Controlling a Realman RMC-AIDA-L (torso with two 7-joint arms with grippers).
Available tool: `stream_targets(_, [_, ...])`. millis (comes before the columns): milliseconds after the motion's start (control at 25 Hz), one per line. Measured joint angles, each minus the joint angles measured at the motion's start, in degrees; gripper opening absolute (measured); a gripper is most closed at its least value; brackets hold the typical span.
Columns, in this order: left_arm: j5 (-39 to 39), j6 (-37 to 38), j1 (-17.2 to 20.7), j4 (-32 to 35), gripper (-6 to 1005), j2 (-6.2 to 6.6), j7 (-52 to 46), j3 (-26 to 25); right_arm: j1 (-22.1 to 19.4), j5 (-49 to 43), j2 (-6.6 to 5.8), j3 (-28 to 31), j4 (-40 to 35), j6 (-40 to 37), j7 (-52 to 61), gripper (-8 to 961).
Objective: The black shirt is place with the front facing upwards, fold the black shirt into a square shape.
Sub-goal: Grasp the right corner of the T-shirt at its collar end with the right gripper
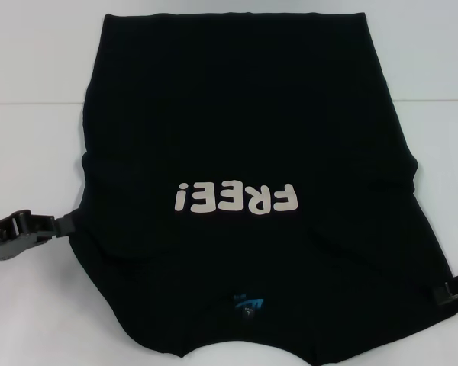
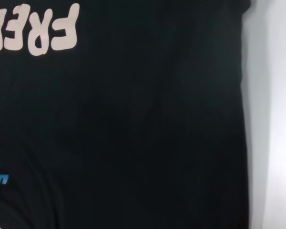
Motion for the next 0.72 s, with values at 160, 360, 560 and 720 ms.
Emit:
stream_targets(160, [0.0,-0.1,0.1,0.0,5,-0.06,-0.2,0.0,0.2,0.0,0.50,-0.1,0.0,0.0,-0.2,557])
stream_targets(360, [0.0,-0.1,0.1,0.0,5,-0.07,-0.3,0.0,0.6,0.3,1.21,-0.2,0.0,-0.3,-0.7,541])
stream_targets(560, [0.0,-0.1,0.1,0.0,5,-0.09,-0.3,0.0,1.1,0.6,1.63,-0.2,0.0,-0.2,-1.0,524])
stream_targets(720, [0.0,-0.2,0.1,0.0,5,-0.18,-0.3,0.0,1.5,1.2,1.77,-0.1,0.0,-0.2,-1.1,511])
